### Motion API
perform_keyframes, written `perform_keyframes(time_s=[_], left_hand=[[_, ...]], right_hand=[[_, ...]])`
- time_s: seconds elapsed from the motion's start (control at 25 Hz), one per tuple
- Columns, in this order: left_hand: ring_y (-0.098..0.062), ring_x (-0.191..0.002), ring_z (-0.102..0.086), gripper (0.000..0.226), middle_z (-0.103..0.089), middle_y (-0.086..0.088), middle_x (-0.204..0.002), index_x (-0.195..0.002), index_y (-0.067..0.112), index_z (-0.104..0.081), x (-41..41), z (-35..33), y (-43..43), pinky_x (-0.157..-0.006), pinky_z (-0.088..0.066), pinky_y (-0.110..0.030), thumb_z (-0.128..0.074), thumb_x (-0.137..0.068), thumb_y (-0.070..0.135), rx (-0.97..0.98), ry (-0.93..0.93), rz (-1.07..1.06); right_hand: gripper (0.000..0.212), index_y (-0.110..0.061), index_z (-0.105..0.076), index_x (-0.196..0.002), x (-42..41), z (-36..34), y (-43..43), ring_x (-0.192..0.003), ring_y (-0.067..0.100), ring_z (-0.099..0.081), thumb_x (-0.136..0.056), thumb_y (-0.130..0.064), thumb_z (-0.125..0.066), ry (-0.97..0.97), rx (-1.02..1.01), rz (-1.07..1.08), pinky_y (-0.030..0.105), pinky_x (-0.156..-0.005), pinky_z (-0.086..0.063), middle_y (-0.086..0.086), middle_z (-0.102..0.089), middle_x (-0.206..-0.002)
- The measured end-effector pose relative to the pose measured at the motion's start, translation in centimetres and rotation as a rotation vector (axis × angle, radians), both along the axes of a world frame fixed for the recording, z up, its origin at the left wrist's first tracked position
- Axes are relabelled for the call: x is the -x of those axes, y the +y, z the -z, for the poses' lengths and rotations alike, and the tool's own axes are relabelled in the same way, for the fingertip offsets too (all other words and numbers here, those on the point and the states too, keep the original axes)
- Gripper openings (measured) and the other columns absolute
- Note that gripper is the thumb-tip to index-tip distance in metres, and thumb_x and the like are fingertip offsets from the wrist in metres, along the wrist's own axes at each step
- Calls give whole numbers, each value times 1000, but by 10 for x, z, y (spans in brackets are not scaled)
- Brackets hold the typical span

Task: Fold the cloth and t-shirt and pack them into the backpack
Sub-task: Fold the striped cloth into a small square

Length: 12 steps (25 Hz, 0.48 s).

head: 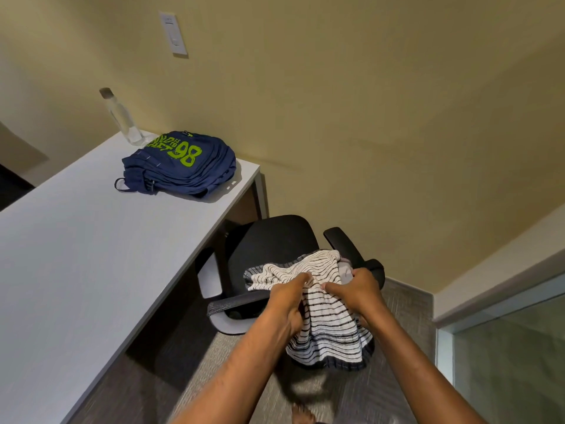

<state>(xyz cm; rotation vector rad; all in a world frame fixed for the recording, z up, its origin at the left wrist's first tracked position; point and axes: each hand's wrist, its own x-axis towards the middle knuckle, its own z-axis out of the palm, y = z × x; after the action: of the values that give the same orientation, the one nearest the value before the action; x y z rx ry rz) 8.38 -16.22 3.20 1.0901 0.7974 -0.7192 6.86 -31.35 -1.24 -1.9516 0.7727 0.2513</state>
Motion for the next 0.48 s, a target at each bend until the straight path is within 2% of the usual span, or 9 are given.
perform_keyframes(time_s=[0.08, 0.16, 0.2, 0.28, 0.4, 0.48], left_hand=[[-39, -82, -78, 30, -78, -25, -93, -113, -8, -68, 0, 1, 0, -77, -64, -53, -76, -91, 11, 28, -9, 24], [-39, -82, -78, 33, -78, -25, -93, -114, -7, -69, 1, 0, 1, -76, -64, -52, -78, -89, 11, 59, -19, 41], [-39, -83, -78, 35, -78, -25, -95, -115, -7, -68, 2, 1, 2, -79, -63, -54, -80, -87, 11, 70, -22, 46], [-40, -87, -78, 38, -78, -25, -97, -116, -6, -68, 6, -2, 6, -83, -63, -54, -82, -84, 10, 81, -47, 59], [-39, -91, -78, 42, -78, -24, -101, -122, -5, -66, 16, -7, 15, -75, -64, -45, -81, -84, 7, 85, -144, 70], [-37, -97, -77, 44, -77, -21, -108, -128, -1, -63, 21, -15, 26, -75, -63, -40, -78, -87, 5, 108, -241, 68]], right_hand=[[29, -5, -74, -97, 3, -10, 0, -85, 26, -76, -76, -16, -91, 8, -139, 36, 46, -80, -65, 9, -78, -93], [22, -6, -73, -97, 8, -25, 0, -84, 24, -76, -80, -8, -87, -12, -229, 25, 38, -74, -64, 9, -78, -92], [23, -7, -73, -100, 11, -32, 0, -85, 23, -76, -81, -6, -85, -34, -268, 12, 35, -71, -63, 9, -78, -94], [34, -13, -69, -112, 17, -41, 3, -92, 23, -76, -82, -3, -83, -73, -336, 0, 36, -76, -64, 7, -78, -103], [47, -20, -60, -123, 25, -50, 11, -102, 21, -74, -84, -3, -81, -116, -354, -36, 43, -87, -64, 5, -74, -116], [49, -22, -57, -125, 27, -61, 19, -105, 19, -72, -85, -6, -81, -157, -325, -79, 43, -90, -63, 1, -71, -119]])
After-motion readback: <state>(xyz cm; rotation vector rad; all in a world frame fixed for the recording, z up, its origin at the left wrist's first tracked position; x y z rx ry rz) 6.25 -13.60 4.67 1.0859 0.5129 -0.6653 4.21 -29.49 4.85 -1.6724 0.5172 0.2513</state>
